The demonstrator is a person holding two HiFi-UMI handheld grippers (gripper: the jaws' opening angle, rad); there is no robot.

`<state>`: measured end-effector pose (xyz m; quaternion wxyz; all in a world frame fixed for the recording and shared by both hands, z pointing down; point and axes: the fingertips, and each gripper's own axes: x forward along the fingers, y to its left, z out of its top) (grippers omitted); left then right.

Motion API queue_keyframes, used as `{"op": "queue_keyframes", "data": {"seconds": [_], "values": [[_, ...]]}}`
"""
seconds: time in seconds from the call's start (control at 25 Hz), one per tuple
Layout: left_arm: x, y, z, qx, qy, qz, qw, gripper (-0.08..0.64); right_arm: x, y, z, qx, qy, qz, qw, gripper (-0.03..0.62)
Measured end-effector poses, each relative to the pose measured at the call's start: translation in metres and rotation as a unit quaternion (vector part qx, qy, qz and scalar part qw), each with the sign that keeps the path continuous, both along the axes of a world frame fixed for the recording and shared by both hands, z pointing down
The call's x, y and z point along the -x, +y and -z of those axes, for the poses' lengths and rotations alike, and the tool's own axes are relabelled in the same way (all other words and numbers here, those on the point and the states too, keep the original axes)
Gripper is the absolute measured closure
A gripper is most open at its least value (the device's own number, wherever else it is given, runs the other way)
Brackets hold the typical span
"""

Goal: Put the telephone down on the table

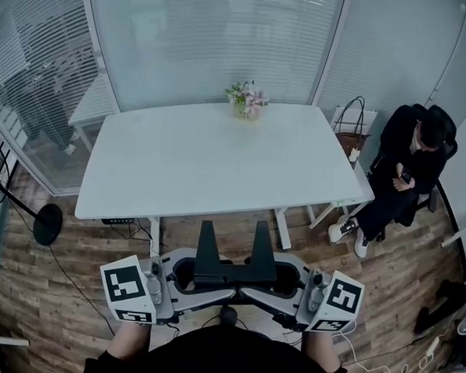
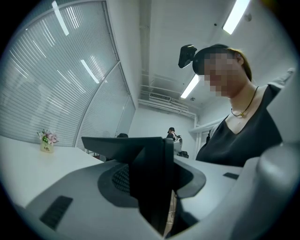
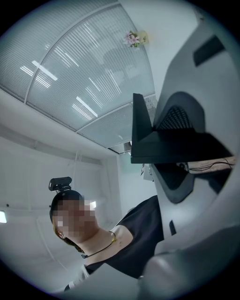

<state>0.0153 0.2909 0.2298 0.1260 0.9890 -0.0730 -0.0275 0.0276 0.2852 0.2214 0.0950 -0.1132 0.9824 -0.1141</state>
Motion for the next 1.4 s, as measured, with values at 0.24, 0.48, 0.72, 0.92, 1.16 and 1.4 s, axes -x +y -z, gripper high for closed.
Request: {"op": "queue_keyframes", "data": {"seconds": [0.24,0.48,0.72,0.92,1.16,1.4], "values": [[-0.012,-0.017,0.000,-0.001,-0.002,0.026,0.9996,0.379,-0.012,-0.018,0.000,-0.003,0.001,0.026,1.000,0.397],[-0.003,-0.020,-0.001,0.003,-0.009,0.035,0.9993,0.379,-0.003,-0.021,-0.001,0.003,-0.008,0.036,0.999,0.397],[-0.015,-0.027,0.002,0.005,-0.004,0.025,0.9997,0.379,-0.014,-0.028,0.001,0.005,0.000,0.028,1.000,0.397],[-0.016,-0.031,0.000,0.004,-0.009,0.023,0.9997,0.379,-0.016,-0.031,0.000,0.004,-0.002,0.025,1.000,0.397],[-0.017,-0.033,0.000,0.012,-0.009,0.024,0.9996,0.379,-0.017,-0.033,0.000,0.011,-0.006,0.023,1.000,0.397],[-0.026,-0.028,0.001,0.005,-0.013,0.022,0.9997,0.379,-0.026,-0.029,0.000,0.006,-0.011,0.021,1.000,0.397]]}}
